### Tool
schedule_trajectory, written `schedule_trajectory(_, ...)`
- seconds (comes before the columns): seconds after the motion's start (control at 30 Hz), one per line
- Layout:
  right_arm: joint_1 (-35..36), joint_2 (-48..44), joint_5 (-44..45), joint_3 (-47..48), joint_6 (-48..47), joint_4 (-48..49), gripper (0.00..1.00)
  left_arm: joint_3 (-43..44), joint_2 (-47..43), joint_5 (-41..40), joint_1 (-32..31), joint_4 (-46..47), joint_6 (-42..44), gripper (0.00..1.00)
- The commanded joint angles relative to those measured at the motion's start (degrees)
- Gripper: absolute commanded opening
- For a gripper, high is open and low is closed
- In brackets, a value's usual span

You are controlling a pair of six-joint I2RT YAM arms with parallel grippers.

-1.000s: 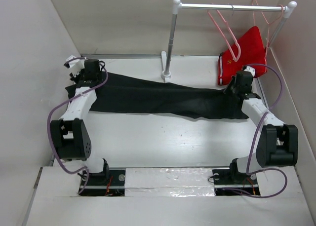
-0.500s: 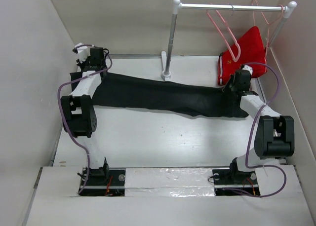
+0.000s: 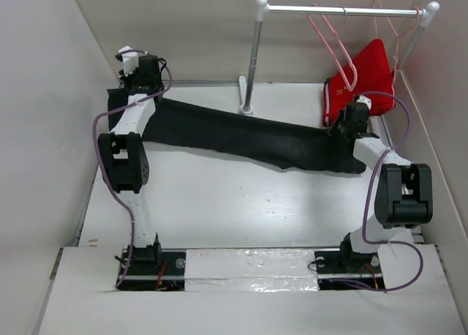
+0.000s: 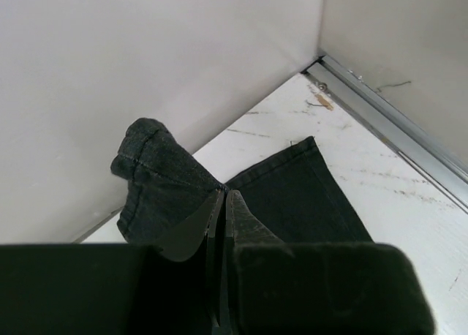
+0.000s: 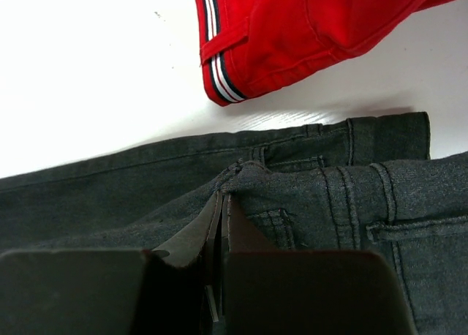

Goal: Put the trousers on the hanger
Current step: Fold the trousers at the center of the board.

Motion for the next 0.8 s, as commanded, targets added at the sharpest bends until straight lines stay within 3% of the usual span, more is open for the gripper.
schedule_trajectory(0.0, -1.4, 1.1, 3.2, 2.9, -1.9, 3.9, 0.0, 5.1, 3.5, -2.9, -0.1, 3.9, 5.1, 0.0)
schedule_trajectory(0.13, -0.9, 3.1, 3.3, 4.5, -1.8, 3.8, 0.0, 15.1, 12.7, -1.6, -0.6, 1.2, 6.7, 0.0)
schedule_trajectory(0.27, -0.3, 5.2, 3.9, 6.7, -2.0, 2.1, 0.0, 17.1, 16.7, -1.3, -0.6, 0.6, 6.6, 0.12)
schedule_trajectory(0.43, 0.2, 5.7, 6.2, 7.0, -2.2, 2.1, 0.0, 23.5, 21.5, -1.4, 0.1, 3.2, 8.4, 0.15)
schedule_trajectory(0.53, 0.2, 5.2, 6.6, 6.2, -0.9, 2.4, 0.03, 26.4, 23.4, -0.8, 0.1, 3.5, 8.9, 0.32)
schedule_trajectory(0.57, 0.2, 4.7, 5.5, 5.9, -0.8, 2.7, 0.13, 25.9, 22.8, 0.1, 0.1, 2.7, 7.6, 0.41)
schedule_trajectory(0.6, 0.2, 4.3, 5.1, 5.6, -0.4, 3.0, 0.44, 24.3, 21.7, 1.2, 0.1, 2.7, 6.6, 0.44)
schedule_trajectory(0.7, 0.8, 1.7, 2.6, 4.1, 0.4, 4.1, 0.83, 14.7, 15.2, 5.5, 0.1, 3.6, 1.5, 0.48)
schedule_trajectory(0.77, 0.8, -0.3, 1.4, 3.2, 0.9, 4.2, 0.9, 7.9, 9.8, 8.7, 0.1, 3.1, -2.9, 0.49)
